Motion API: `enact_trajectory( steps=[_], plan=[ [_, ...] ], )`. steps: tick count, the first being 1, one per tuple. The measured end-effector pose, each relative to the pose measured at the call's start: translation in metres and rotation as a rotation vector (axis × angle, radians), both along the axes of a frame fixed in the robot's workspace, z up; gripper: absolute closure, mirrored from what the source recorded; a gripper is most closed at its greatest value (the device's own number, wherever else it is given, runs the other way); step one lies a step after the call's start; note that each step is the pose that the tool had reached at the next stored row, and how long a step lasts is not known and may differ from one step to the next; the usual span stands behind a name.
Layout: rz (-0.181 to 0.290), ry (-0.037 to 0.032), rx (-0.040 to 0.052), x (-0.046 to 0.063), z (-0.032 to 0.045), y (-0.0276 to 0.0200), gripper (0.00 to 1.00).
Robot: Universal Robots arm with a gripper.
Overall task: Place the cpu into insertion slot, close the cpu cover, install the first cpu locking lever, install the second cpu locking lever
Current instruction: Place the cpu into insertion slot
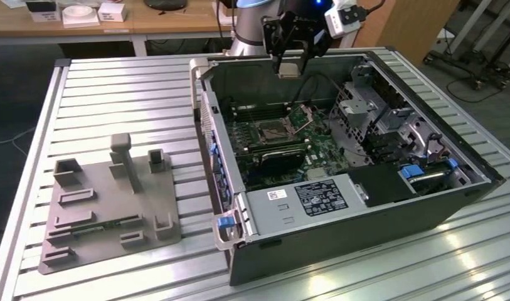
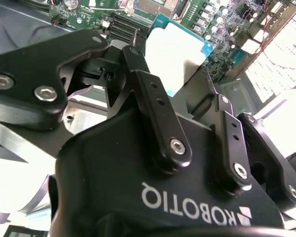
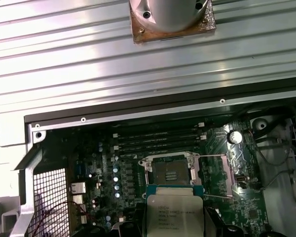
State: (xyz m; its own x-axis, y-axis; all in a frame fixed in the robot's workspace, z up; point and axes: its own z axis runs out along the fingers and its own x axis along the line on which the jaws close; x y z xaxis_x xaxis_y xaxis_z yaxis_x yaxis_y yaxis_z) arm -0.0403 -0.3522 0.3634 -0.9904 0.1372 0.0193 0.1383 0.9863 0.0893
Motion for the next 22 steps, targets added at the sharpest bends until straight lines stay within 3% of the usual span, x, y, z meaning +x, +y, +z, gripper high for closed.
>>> enact_trajectory(
  steps=[22],
  plan=[
    [-0.067,0.0001,0.0,-0.0026,0.0,0.0,0.46]
  ],
)
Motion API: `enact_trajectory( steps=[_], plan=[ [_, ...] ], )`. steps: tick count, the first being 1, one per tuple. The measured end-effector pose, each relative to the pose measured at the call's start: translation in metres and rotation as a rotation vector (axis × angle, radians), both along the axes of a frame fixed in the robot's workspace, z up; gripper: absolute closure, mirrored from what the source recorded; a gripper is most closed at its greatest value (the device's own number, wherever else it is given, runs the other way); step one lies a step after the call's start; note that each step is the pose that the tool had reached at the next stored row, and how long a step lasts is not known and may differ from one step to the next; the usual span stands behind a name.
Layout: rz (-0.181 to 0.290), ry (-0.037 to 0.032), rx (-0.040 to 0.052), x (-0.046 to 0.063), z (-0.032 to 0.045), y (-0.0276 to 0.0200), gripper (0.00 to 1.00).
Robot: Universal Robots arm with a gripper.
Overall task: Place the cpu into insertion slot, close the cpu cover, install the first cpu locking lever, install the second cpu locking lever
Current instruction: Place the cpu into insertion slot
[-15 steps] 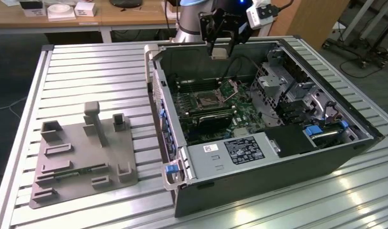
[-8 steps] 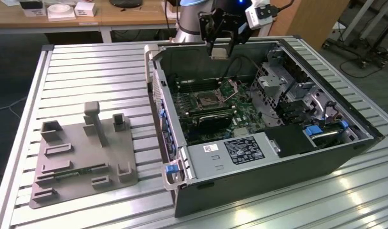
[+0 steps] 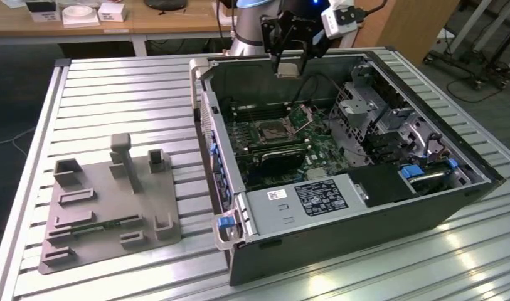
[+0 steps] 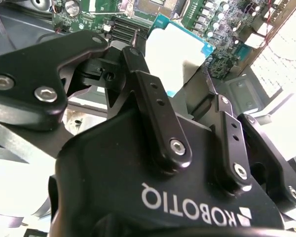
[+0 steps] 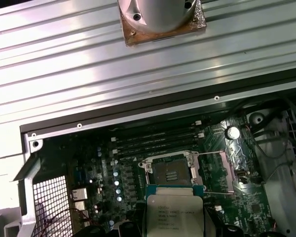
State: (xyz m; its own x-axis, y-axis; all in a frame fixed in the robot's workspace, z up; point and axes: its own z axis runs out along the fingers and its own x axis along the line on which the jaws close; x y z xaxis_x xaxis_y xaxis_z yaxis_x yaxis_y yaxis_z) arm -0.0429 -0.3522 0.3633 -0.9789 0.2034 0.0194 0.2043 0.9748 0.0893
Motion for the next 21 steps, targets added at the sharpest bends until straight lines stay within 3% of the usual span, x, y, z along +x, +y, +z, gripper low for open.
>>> enact_trajectory(
  steps=[21],
  plan=[
    [-0.083,0.0,0.0,-0.0002,-0.0001,0.0,0.46]
  ],
)
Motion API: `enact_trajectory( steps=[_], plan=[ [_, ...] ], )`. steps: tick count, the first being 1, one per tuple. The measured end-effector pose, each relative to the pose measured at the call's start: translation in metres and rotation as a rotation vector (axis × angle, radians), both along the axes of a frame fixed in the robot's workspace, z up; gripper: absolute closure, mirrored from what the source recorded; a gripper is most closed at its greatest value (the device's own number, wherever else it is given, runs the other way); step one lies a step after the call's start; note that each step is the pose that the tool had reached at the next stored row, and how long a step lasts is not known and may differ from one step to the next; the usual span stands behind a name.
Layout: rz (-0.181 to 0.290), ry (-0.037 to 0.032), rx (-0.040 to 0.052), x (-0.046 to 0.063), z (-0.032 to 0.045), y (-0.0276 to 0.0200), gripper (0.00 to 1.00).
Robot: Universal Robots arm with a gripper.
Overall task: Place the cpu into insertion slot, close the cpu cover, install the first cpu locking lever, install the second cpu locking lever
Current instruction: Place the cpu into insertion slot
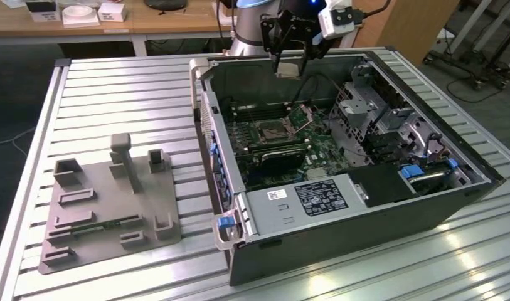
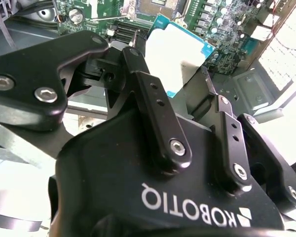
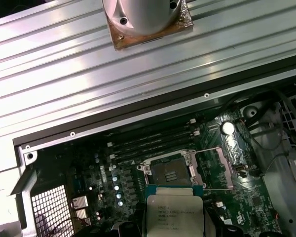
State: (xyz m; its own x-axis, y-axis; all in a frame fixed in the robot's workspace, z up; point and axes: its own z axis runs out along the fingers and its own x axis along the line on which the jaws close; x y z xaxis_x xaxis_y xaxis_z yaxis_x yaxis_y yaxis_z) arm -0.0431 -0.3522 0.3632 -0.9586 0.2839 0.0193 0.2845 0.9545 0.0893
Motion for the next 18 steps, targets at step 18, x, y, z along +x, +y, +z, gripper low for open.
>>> enact_trajectory(
  steps=[18],
  plan=[
    [-0.018,0.0,-0.0001,0.0,0.0,0.0,0.46]
  ],
)
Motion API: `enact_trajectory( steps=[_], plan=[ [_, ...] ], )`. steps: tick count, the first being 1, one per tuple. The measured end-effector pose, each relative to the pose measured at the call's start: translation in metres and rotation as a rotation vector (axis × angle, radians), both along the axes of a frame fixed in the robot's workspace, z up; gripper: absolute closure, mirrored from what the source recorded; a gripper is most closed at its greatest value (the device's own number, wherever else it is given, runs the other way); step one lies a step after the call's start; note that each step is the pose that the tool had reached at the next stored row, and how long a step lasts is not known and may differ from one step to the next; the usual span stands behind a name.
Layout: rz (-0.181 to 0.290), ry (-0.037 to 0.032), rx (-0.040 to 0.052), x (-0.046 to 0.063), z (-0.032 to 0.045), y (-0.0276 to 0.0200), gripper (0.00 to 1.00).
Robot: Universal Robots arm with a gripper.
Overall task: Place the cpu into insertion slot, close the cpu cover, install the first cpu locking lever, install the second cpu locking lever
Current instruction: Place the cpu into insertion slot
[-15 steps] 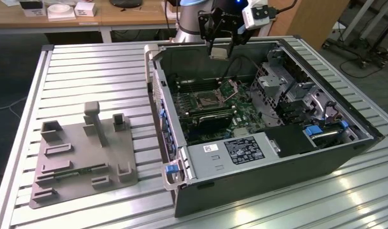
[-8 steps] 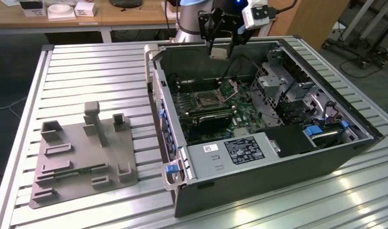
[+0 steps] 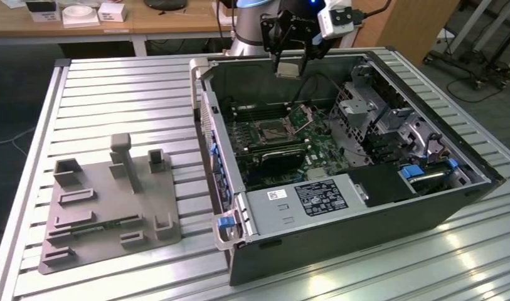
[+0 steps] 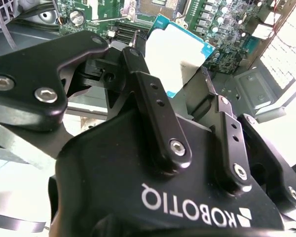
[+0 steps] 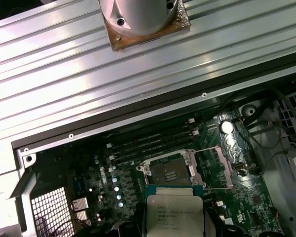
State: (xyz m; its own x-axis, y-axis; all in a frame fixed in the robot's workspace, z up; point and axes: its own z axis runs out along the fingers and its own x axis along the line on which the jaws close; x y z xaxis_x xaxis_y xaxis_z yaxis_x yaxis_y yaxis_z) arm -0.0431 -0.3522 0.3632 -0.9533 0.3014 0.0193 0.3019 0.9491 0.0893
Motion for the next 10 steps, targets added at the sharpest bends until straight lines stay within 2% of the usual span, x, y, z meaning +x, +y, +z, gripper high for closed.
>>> enact_trajectory(
  steps=[5,10],
  plan=[
    [-0.019,0.0,-0.0001,0.0,-0.0002,0.0,0.46],
    [-0.074,0.0,-0.0005,0.0,-0.0007,0.0,0.46]
  ],
)
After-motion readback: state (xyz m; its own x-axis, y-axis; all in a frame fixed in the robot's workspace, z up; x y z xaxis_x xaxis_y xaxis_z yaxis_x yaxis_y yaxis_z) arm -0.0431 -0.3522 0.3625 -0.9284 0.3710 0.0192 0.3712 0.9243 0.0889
